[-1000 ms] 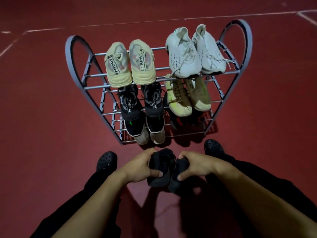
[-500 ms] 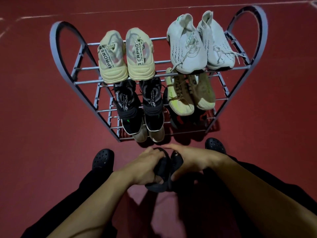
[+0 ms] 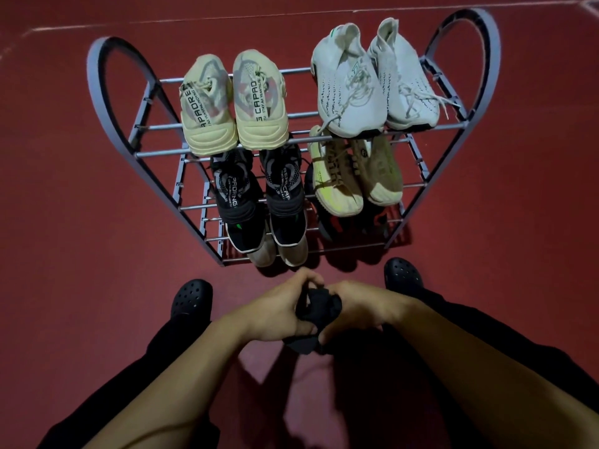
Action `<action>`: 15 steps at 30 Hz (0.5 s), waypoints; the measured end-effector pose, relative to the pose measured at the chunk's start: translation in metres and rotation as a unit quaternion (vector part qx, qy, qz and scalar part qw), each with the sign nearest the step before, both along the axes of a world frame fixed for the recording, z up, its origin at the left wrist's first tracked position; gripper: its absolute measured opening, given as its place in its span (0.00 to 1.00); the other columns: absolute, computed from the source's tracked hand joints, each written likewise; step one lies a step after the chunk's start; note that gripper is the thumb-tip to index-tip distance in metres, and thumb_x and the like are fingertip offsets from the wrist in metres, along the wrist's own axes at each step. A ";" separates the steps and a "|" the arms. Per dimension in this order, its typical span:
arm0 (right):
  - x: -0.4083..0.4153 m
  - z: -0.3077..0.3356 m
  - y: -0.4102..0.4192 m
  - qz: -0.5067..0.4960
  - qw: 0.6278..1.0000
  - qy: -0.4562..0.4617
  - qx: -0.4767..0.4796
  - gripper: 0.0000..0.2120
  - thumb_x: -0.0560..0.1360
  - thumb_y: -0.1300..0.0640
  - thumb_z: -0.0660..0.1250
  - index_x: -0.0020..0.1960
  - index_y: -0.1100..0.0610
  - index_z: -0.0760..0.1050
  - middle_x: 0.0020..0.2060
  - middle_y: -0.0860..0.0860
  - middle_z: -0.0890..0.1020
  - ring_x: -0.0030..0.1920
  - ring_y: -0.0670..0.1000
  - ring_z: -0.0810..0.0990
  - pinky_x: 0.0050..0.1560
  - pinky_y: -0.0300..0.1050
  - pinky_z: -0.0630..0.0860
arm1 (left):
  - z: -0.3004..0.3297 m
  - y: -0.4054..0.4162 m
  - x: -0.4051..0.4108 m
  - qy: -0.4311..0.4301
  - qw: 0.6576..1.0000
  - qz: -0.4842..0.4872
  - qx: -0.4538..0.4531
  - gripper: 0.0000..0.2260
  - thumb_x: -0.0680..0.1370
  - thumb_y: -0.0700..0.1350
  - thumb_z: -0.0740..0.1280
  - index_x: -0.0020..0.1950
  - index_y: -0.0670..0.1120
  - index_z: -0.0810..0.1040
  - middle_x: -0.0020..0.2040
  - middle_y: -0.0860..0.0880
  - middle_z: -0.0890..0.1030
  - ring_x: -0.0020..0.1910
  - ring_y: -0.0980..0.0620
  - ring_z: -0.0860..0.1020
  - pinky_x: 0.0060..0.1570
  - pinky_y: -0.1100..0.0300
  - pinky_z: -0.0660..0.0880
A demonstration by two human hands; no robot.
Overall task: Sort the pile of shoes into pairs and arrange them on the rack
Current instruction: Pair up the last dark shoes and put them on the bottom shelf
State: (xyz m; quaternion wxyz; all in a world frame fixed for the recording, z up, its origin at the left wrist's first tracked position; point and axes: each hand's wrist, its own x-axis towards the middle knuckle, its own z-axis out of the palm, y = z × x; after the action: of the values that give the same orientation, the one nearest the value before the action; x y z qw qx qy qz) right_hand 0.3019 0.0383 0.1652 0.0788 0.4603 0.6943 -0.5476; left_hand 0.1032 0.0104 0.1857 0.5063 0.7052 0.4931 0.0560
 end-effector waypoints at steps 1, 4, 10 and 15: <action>0.001 0.000 0.000 -0.001 1.000 -0.009 0.017 0.19 0.58 0.47 0.81 0.44 0.39 0.75 0.38 0.37 0.83 0.35 0.36 0.81 0.31 0.30 0.73 | 0.003 0.002 -0.002 -0.017 1.000 0.009 -0.011 0.33 0.73 0.36 0.74 0.72 0.51 0.63 0.61 0.50 0.74 0.56 0.52 0.78 0.50 0.65 0.77; 0.004 -0.002 -0.002 0.023 0.992 -0.065 0.102 0.30 0.56 0.40 0.79 0.54 0.42 0.72 0.46 0.41 0.82 0.47 0.44 0.81 0.49 0.43 0.78 | 0.008 0.009 -0.014 -0.005 1.000 0.005 0.002 0.39 0.73 0.34 0.73 0.78 0.53 0.59 0.70 0.54 0.65 0.64 0.57 0.71 0.60 0.68 0.73; 0.005 -0.017 -0.025 -0.004 0.956 -0.206 0.209 0.44 0.55 0.25 0.70 0.65 0.45 0.66 0.58 0.46 0.74 0.60 0.54 0.68 0.53 0.52 0.71 | -0.017 0.009 -0.031 0.063 0.998 -0.013 0.002 0.34 0.77 0.41 0.70 0.79 0.55 0.59 0.72 0.53 0.60 0.65 0.53 0.71 0.57 0.65 0.70; 0.015 -0.047 -0.040 -0.036 0.943 -0.208 0.256 0.38 0.62 0.35 0.72 0.64 0.53 0.67 0.56 0.52 0.68 0.59 0.55 0.64 0.56 0.51 0.71 | -0.058 -0.012 -0.021 0.081 0.996 -0.003 -0.032 0.28 0.79 0.42 0.68 0.77 0.54 0.64 0.72 0.51 0.64 0.65 0.49 0.75 0.57 0.61 0.73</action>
State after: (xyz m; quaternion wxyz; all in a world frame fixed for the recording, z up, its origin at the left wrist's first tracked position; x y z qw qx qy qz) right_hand 0.3173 -0.0019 0.1183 0.0809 0.5936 0.7621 -0.2455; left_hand 0.0826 -0.0013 0.1272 0.4873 0.6920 0.5324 -0.0190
